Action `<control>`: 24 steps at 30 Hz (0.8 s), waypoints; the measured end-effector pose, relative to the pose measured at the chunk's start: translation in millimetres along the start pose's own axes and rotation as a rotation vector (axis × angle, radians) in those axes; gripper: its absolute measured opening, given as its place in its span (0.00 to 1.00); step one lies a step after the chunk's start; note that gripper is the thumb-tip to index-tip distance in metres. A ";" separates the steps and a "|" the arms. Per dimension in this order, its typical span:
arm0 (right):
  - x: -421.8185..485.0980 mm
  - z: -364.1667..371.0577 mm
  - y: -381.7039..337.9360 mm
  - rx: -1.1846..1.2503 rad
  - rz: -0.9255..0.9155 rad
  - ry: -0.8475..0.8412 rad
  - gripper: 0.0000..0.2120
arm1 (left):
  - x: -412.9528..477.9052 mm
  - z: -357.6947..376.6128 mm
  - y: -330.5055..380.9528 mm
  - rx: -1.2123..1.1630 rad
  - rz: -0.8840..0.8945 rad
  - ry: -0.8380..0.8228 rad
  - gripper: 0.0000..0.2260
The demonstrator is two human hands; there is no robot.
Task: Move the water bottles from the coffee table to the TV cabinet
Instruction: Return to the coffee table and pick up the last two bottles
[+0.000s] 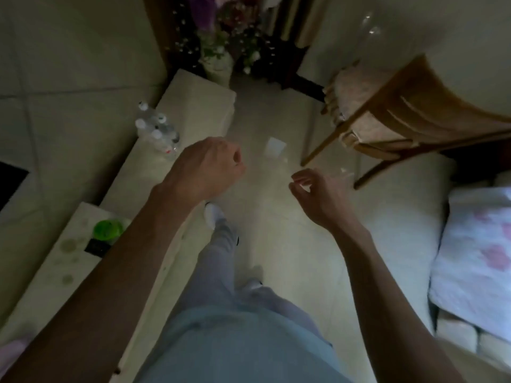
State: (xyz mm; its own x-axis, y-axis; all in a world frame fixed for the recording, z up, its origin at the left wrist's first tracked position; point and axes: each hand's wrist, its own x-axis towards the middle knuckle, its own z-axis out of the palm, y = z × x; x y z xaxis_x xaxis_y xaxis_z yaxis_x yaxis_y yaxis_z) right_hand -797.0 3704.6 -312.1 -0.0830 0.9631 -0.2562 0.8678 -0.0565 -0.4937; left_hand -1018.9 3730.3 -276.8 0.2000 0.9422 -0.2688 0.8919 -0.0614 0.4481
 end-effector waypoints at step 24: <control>-204.1 -79.3 95.0 0.355 0.914 0.558 0.13 | 32.2 44.1 267.0 0.402 1.006 -0.592 0.15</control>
State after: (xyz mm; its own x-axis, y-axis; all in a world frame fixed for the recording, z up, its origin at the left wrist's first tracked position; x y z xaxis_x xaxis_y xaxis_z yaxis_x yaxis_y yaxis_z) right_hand -658.8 3523.6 -240.8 0.8198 0.4999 -0.2793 0.2949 -0.7867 -0.5424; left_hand -756.5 3729.7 -203.4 0.9285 0.1294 -0.3481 0.2757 -0.8681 0.4128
